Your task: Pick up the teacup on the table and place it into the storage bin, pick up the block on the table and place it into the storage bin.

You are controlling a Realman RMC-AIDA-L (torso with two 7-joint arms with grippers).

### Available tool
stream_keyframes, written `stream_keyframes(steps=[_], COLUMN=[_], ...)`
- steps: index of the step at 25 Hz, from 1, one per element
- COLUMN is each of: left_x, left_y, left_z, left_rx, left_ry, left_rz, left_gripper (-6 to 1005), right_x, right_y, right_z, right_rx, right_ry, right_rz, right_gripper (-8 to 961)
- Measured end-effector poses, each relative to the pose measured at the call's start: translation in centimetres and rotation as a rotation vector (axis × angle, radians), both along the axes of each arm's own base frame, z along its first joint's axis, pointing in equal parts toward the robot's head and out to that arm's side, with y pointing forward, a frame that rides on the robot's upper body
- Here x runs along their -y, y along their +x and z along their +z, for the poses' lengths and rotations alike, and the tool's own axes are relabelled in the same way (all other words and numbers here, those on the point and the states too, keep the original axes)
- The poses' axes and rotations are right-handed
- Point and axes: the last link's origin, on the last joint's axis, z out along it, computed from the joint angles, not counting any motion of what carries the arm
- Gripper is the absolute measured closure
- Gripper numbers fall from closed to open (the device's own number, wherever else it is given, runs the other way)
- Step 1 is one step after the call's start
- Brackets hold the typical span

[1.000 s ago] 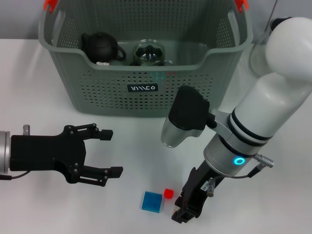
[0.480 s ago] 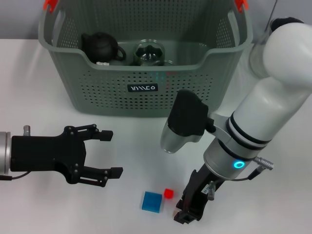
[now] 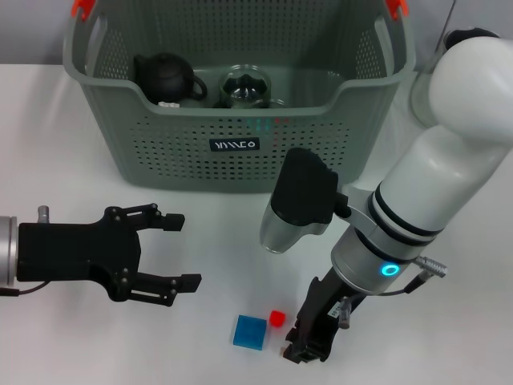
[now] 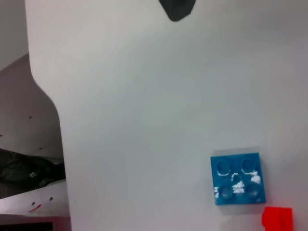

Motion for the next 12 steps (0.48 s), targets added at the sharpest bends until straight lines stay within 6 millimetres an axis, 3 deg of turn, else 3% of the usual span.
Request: stream_keyframes(steps=[6,12], left_x=[0.0,0.0], left_y=[0.0,0.1], left_z=[0.0,0.0], left_rx=[0.0,0.005], left_ry=[0.0,0.0], left_rz=[0.0,-0.004], left_gripper=[51,52], right_x=[-1.2,-4.2], right_y=[-0.7,-2.9], right_z=[1.8,7.5], right_rx=[-0.064,-0.241], right_ry=[0.039,0.158], right_rz=[-0.022,-0.041], right_gripper=[759,743])
